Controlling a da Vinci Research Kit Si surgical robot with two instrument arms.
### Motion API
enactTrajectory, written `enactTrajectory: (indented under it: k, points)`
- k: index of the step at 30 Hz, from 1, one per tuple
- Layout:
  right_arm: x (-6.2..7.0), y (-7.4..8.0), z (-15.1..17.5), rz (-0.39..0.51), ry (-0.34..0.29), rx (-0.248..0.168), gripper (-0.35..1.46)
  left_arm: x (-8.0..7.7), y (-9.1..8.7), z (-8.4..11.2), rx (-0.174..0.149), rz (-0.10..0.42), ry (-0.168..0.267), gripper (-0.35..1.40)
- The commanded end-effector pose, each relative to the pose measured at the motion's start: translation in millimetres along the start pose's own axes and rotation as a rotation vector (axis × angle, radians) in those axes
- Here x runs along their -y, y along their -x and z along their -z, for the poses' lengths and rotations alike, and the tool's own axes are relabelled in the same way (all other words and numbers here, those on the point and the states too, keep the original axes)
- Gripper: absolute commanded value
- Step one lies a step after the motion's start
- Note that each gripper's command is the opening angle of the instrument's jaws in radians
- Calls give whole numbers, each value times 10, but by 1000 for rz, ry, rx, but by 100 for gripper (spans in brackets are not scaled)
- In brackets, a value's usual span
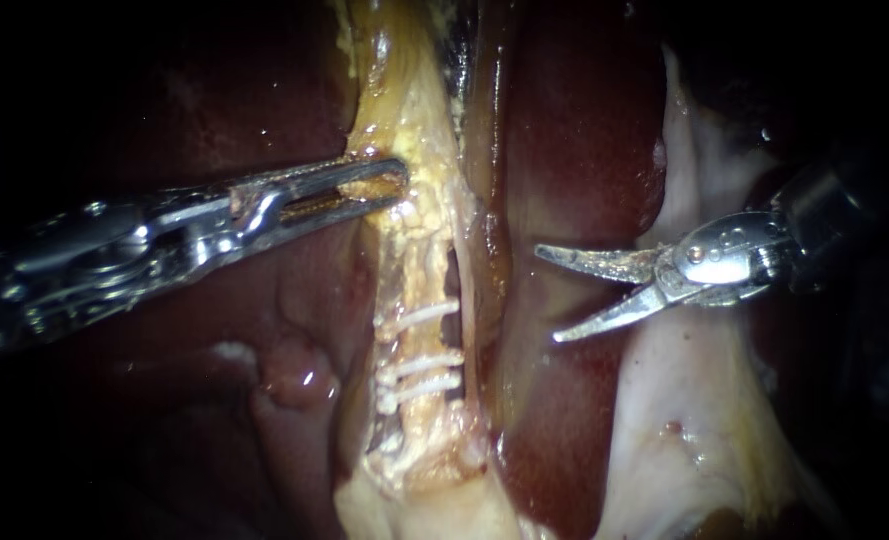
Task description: Go to the cutting position left tube
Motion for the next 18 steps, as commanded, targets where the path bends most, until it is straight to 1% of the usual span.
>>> enactTrajectory:
  k: [1,6,9,11,13,15,17,18]
  points:
    - [0,0,0,4,0,0,145,0,0,0,0,0,1,-35]
    - [0,0,-1,5,0,0,145,0,0,1,0,0,0,-35]
    - [0,1,-4,6,-21,-6,145,-1,2,3,-1,0,-1,-35]
    - [0,3,-8,-28,-48,-12,145,-2,7,8,-5,2,-5,-35]
    - [1,5,-13,-83,-81,-6,145,-3,16,17,-9,5,-8,-35]
    - [4,8,-18,-131,-118,19,145,-3,23,26,-7,8,-3,-35]
    - [6,11,-23,-168,-154,59,143,-3,31,37,5,13,-4,-35]
    - [8,13,-27,-200,-180,79,143,-2,33,42,7,14,-3,-35]
